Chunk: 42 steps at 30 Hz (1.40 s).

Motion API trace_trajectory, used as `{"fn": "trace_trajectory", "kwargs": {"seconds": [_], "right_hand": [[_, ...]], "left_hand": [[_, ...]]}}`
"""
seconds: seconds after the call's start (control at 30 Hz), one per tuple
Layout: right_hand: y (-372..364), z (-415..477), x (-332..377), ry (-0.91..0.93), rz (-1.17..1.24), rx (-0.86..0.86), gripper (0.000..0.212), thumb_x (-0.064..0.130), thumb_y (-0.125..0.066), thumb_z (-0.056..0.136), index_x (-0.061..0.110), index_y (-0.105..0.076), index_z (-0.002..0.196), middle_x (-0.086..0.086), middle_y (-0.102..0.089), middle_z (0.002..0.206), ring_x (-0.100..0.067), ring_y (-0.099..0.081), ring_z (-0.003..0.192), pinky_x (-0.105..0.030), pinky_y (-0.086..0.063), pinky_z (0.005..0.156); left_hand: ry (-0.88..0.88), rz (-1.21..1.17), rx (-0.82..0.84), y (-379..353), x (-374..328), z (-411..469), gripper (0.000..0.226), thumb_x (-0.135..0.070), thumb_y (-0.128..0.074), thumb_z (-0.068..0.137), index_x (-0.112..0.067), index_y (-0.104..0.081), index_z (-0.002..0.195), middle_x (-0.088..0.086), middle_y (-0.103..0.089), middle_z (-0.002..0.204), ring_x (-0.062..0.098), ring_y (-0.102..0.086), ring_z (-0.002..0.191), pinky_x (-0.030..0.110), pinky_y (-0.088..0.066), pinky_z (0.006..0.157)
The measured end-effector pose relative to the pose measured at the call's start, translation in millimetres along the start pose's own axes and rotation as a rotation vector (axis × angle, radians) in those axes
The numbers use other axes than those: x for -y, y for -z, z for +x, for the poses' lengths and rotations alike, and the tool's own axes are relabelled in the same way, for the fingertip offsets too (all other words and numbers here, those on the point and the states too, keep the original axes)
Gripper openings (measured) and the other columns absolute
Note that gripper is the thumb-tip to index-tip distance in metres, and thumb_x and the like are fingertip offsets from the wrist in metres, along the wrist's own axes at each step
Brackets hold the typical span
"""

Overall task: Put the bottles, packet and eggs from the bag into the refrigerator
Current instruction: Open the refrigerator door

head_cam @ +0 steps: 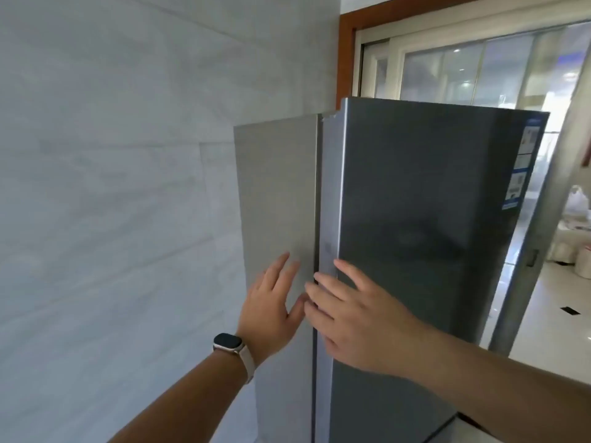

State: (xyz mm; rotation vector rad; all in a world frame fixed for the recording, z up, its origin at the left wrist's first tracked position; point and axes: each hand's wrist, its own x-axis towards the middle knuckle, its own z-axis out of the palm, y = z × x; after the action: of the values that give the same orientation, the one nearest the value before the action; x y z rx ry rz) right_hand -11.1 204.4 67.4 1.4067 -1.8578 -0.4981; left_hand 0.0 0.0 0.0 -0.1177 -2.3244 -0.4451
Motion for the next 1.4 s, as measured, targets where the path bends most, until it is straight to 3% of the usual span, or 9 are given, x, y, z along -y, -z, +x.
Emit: {"fn": "trace_trajectory", "kwargs": {"seconds": [0.13, 0.3, 0.5, 0.7, 0.9, 1.07, 1.3, 1.4], "right_hand": [[-3, 12, -12, 0.064, -0.078, 0.065, 0.036, 0.029, -0.04, 0.096, 0.008, -0.06, 0.117, -0.02, -0.057, 0.129, -0.037, -0.046, 0.128, -0.058, -0.017, 0.116], [-10, 19, -20, 0.021, -0.147, 0.098, 0.038, 0.025, -0.035, 0.098, 0.006, -0.062, 0.116, -0.021, -0.06, 0.124, -0.04, -0.049, 0.124, -0.056, -0.018, 0.118], [-22, 19, -25, 0.012, -0.181, 0.113, 0.038, 0.019, -0.031, 0.098, 0.006, -0.066, 0.107, -0.017, -0.064, 0.113, -0.036, -0.054, 0.113, -0.05, -0.004, 0.12], [-20, 21, -24, -0.001, -0.177, 0.108, 0.034, 0.026, -0.034, 0.098, 0.009, -0.064, 0.102, -0.012, -0.063, 0.106, -0.03, -0.059, 0.105, -0.047, -0.017, 0.117], [-18, 21, -19, -0.01, -0.234, 0.135, 0.026, 0.025, -0.037, 0.099, 0.008, -0.056, 0.105, -0.012, -0.06, 0.106, -0.03, -0.056, 0.106, -0.05, -0.018, 0.117], [-16, 21, -14, -0.059, -0.25, 0.152, 0.026, 0.021, -0.035, 0.101, 0.007, -0.056, 0.107, -0.012, -0.062, 0.108, -0.029, -0.056, 0.107, -0.049, -0.013, 0.118], [-14, 17, -9, -0.078, -0.293, 0.16, 0.026, 0.021, -0.04, 0.099, 0.008, -0.06, 0.107, -0.012, -0.061, 0.108, -0.03, -0.056, 0.108, -0.048, -0.019, 0.117], [-7, 1, -7, -0.066, -0.309, 0.134, 0.022, 0.023, -0.048, 0.095, 0.011, -0.065, 0.101, -0.011, -0.064, 0.106, -0.029, -0.059, 0.104, -0.048, -0.029, 0.112]], "left_hand": [[-0.132, 0.131, 0.021, -13, 5, 19, 0.062, -0.056, -0.016, 0.101, -0.021, -0.03, 0.15, 0.012, -0.031, 0.158, 0.031, -0.032, 0.144, 0.047, -0.03, 0.114], [-0.235, 0.086, -0.026, -36, 27, 34, 0.059, -0.051, -0.021, 0.104, -0.02, -0.022, 0.154, 0.006, -0.015, 0.163, 0.027, -0.02, 0.15, 0.049, -0.03, 0.117], [-0.365, -0.035, -0.153, -62, 41, 51, 0.057, -0.044, -0.029, 0.104, -0.011, -0.024, 0.151, 0.01, -0.014, 0.161, 0.028, -0.015, 0.15, 0.049, -0.028, 0.116], [-0.448, -0.135, -0.275, -86, 51, 61, 0.059, -0.038, -0.039, 0.1, -0.014, -0.02, 0.151, 0.018, -0.019, 0.157, 0.037, -0.016, 0.148, 0.046, -0.019, 0.121], [-0.499, -0.185, -0.337, -93, 53, 68, 0.065, -0.034, -0.049, 0.092, -0.016, -0.022, 0.149, 0.022, -0.025, 0.153, 0.039, -0.021, 0.144, 0.054, -0.027, 0.115], [-0.54, -0.205, -0.362, -95, 56, 72, 0.058, -0.041, -0.041, 0.098, -0.016, -0.025, 0.147, 0.022, -0.027, 0.151, 0.042, -0.025, 0.141, 0.056, -0.031, 0.111], [-0.573, -0.197, -0.393, -95, 58, 75, 0.058, -0.042, -0.044, 0.098, -0.015, -0.028, 0.146, 0.023, -0.028, 0.15, 0.045, -0.032, 0.137, 0.061, -0.039, 0.104], [-0.556, -0.205, -0.385, -93, 58, 74, 0.058, -0.041, -0.045, 0.097, -0.016, -0.029, 0.145, 0.023, -0.03, 0.148, 0.045, -0.033, 0.136, 0.061, -0.039, 0.104]]}}
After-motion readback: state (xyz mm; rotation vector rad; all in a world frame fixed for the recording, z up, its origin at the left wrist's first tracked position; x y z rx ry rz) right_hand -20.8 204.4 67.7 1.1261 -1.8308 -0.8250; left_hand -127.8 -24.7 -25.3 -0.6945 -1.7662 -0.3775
